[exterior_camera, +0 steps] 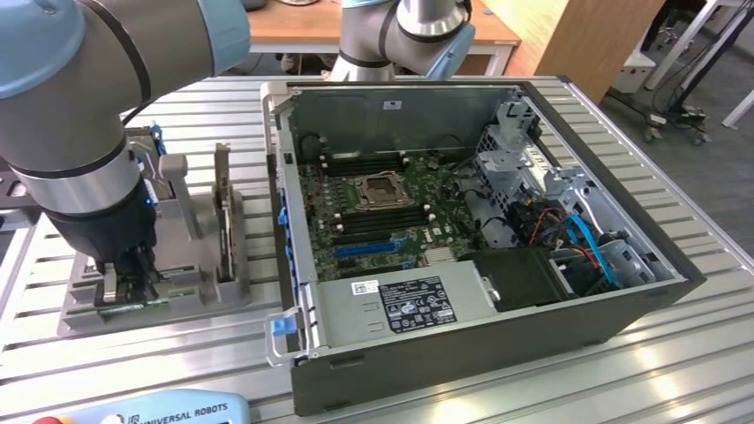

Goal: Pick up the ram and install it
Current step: 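Pick up the ram and move it above insertion slot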

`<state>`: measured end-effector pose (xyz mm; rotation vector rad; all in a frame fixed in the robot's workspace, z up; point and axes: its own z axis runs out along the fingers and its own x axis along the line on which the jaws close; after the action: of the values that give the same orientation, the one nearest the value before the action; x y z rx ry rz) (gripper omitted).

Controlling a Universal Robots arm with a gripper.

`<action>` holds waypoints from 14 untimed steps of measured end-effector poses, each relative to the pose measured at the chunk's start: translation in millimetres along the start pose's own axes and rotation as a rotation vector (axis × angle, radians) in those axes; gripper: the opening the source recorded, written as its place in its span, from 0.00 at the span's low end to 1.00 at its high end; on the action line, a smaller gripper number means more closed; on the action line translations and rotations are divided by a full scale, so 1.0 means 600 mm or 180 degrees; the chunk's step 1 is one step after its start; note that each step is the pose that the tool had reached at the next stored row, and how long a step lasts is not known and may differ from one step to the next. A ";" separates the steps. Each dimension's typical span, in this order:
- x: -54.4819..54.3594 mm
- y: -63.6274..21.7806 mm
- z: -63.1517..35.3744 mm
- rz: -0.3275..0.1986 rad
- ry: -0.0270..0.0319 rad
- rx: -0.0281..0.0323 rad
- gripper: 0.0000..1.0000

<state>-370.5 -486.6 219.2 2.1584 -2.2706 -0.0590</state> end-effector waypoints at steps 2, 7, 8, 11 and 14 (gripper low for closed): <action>0.000 0.000 0.002 -0.0011 0.0000 0.0000 0.30; 0.000 0.000 0.006 -0.0030 0.0002 -0.0001 0.30; 0.000 0.000 0.007 -0.0032 0.0001 -0.0001 0.30; 0.000 0.000 0.011 -0.0036 0.0001 -0.0001 0.30; 0.000 0.000 0.012 -0.0039 0.0002 -0.0002 0.30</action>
<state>-370.6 -486.6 211.7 2.1718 -2.2571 -0.0590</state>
